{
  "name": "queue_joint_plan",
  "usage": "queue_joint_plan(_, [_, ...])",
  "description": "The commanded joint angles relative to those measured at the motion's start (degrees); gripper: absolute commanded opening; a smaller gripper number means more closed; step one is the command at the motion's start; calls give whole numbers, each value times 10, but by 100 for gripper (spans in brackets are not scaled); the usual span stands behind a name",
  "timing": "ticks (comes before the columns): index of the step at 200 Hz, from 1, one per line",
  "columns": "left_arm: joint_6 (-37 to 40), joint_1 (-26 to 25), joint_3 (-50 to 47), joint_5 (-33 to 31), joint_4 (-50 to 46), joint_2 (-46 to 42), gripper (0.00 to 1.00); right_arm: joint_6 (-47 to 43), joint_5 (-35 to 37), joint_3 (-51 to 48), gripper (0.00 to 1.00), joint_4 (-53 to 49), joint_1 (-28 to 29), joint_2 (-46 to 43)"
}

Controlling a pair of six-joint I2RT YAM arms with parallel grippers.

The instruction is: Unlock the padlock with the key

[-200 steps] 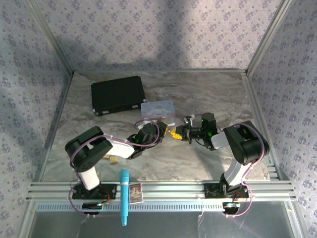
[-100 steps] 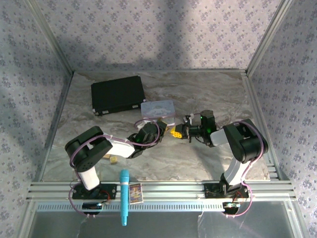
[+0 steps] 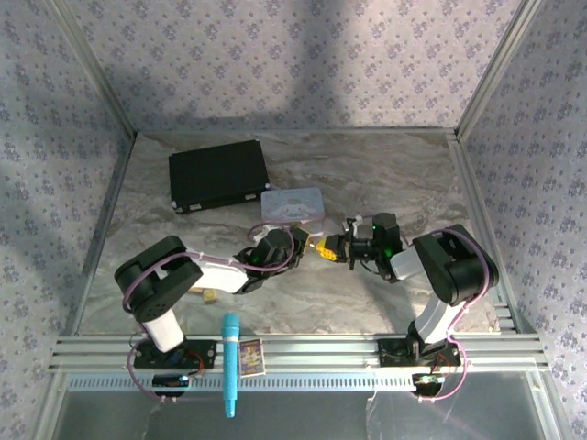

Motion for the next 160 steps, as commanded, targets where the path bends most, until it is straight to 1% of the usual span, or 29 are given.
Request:
queue_joint_plan(1, [-11,-24,9,55,38,-45,0,-10,85,-17,0,8,-3,-2])
queue_joint_plan(17, [-11,-24,10,44,38,-41,0,-9,84,-33,0,18,0,3])
queue_joint_plan(48, [-23,-27,8,35,53,-21,0,6,91,-54,0,67,5,8])
queue_joint_plan(81, [-19,-33,14,19,50,-9,0,-2,116,-51,0,36,31,-22])
queue_joint_plan(111, [-16,-42,19,14,58,-1,0,26,127,-44,0,74,41,-12])
queue_joint_plan(130, [-14,-43,16,7,62,-1,0,38,147,-44,0,79,50,-9])
queue_joint_plan(160, [-1,-56,29,-4,26,-4,0,76,189,-35,0,111,89,-9])
